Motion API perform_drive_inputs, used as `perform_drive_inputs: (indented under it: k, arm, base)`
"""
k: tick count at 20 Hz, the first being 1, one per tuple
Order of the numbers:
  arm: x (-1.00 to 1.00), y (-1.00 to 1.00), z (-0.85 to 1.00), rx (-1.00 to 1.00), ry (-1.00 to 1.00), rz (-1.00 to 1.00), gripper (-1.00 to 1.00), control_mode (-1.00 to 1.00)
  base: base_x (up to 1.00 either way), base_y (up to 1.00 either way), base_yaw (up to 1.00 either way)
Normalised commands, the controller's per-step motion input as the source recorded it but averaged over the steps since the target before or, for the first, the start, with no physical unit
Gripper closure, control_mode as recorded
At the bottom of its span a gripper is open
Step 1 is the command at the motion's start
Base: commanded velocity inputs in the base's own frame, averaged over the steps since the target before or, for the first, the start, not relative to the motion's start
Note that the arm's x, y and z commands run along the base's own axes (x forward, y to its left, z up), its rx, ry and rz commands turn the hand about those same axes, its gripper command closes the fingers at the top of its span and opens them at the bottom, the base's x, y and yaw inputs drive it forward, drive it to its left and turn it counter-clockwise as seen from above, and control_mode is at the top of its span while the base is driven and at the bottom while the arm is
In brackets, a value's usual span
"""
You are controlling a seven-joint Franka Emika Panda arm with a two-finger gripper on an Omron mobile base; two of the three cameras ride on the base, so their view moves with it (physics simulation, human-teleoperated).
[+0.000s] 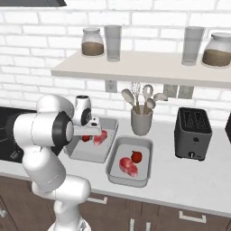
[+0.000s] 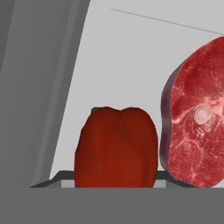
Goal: Place one bell pepper and one steak in each tupperware on the nearby counter, to pack two identical lunches.
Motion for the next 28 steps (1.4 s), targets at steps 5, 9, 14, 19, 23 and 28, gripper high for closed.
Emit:
perform_drive_inputs:
  k: [5,9,14,19,23,28]
  arm:
    - [0.0,0.0,0.0,0.0,0.0,0.0,-1.0,-1.0]
    - [0.0,0.0,0.0,0.0,0.0,0.0,-1.0,-1.0]
    - [-0.18,0.0,0.27,0.0,0.0,-0.01,-1.0,-1.0]
    - [-0.57,0.0,0.68,0.0,-0.01,0.0,-1.0,-1.0]
    - [-0.86,-0.08,0.38,0.02,0.0,-0.01,-1.0,-1.0]
    - [-1.0,-0.12,0.01,0.04,0.0,-0.05,-1.0,-1.0]
  base:
    - [0.0,0.0,0.0]
    - [0.0,0.0,0.0]
    - [0.0,0.0,0.0]
    - [0.0,0.0,0.0]
    - [0.0,0.0,0.0]
    - [0.0,0.0,0.0]
